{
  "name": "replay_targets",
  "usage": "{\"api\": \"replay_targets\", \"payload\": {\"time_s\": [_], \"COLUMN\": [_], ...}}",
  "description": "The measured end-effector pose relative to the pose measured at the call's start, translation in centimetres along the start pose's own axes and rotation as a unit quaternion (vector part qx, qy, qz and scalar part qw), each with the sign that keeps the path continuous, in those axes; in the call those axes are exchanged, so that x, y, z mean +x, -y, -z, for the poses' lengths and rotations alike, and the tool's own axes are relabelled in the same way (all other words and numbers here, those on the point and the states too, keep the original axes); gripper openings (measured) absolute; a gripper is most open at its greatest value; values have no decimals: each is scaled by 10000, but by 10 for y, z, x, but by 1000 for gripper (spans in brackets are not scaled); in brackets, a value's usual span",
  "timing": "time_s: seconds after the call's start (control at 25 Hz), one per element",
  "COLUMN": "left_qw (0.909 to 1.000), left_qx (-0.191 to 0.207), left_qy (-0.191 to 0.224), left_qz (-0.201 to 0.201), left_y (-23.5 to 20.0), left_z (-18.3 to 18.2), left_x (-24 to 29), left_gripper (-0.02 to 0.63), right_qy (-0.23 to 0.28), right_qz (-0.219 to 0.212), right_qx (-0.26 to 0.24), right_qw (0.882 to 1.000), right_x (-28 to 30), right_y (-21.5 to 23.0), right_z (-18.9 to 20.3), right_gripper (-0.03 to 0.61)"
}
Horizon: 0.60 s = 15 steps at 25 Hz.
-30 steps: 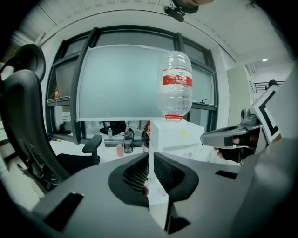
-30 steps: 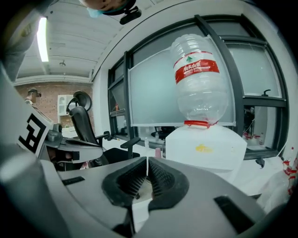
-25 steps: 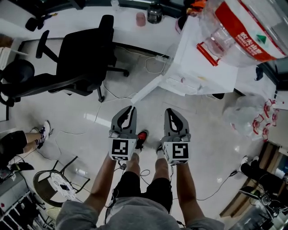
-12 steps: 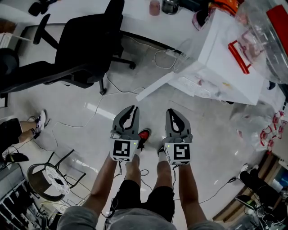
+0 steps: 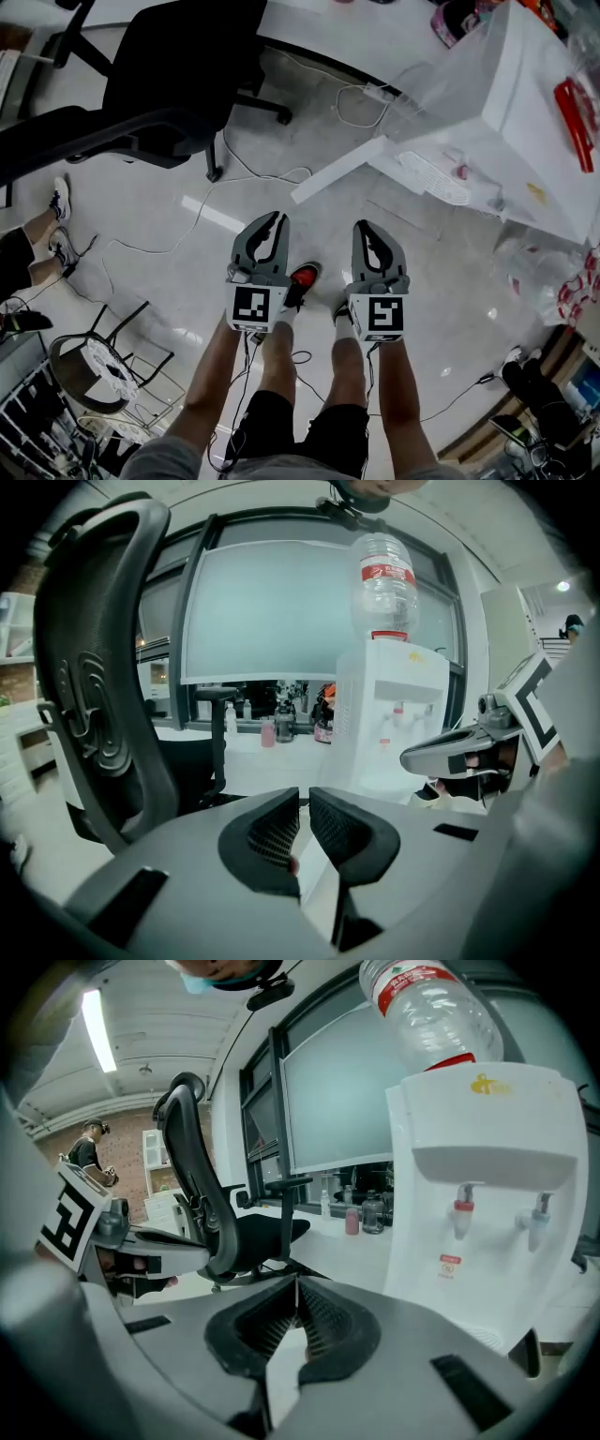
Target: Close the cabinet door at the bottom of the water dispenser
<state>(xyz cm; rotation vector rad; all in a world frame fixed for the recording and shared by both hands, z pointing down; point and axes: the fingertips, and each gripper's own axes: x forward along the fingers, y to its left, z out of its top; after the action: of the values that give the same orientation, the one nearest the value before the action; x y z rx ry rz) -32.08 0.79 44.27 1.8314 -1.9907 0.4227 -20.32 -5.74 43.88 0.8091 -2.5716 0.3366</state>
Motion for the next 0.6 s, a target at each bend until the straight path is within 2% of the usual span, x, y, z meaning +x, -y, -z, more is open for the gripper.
{"api": "replay_targets", "payload": {"time_s": [0.6], "left_qw": [9994], "left_qx": [-91], "left_qy": [-271], "left_qz": [202], "left_y": [-9], "left_z": [98], "left_x": [43], "left_gripper": [54], "right_qy": [-304], "right_qz": [-150], "right_qx": [5], "right_qw": [9994], "right_x": [51], "right_y": [-12], "right_z": [91], "right_gripper": [25]}}
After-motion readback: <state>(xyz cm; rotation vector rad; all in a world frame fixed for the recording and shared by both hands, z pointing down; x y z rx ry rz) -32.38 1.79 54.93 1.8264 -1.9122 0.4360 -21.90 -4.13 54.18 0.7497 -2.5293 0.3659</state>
